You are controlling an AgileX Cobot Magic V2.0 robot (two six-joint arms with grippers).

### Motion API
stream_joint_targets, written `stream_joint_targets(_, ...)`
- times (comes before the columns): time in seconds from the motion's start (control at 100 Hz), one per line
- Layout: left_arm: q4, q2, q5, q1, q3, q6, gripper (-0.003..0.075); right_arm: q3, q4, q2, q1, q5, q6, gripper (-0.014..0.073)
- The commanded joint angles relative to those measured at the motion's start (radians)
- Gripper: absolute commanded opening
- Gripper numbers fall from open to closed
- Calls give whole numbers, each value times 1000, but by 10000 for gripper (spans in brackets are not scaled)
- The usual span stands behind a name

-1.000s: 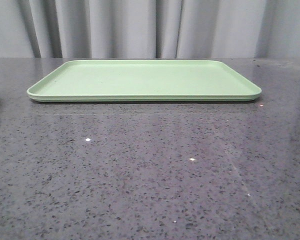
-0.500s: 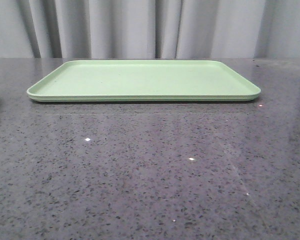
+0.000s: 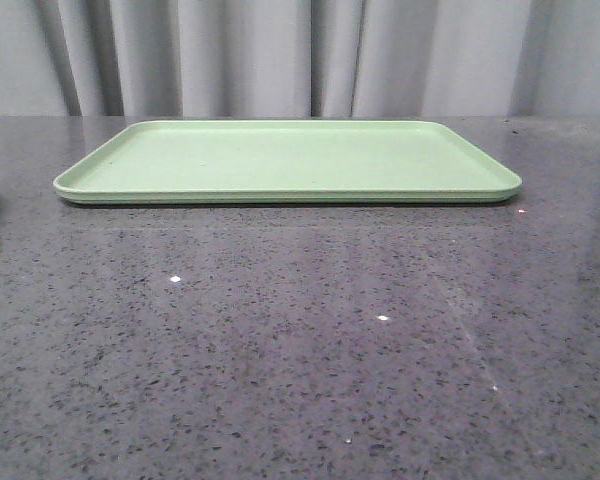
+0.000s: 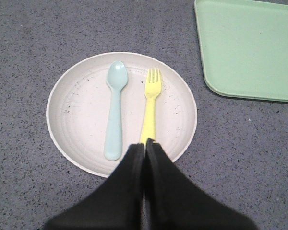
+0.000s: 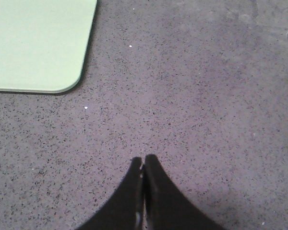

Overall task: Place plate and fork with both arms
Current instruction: 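Move the left gripper above the white plate holding spoon and fork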

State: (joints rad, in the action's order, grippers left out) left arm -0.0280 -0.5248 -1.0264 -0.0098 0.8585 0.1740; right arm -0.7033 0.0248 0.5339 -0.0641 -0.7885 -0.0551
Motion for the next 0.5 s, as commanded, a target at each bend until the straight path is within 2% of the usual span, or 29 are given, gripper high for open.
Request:
stream_joint_targets(0.0, 1, -13, 63, -7, 35, 12, -20, -34, 5, 11, 7, 58, 12, -69)
stream_joint_targets(0.17, 1, -13, 57, -7, 35, 12, -13, -34, 5, 11, 7, 54, 12, -63)
stream_joint_targets(0.24, 1, -13, 57, -7, 35, 12, 43, -34, 5, 11, 7, 52, 12, -28)
stream_joint_targets(0.31, 1, -13, 57, -7, 35, 12, 160, -34, 5, 11, 7, 51, 12, 62)
stream_joint_targets(0.43, 3, -13, 57, -7, 35, 12, 453, -34, 5, 11, 7, 51, 12, 295)
stream_joint_targets(0.49, 16, -13, 57, -7, 35, 12, 539, -34, 5, 11, 7, 51, 12, 391)
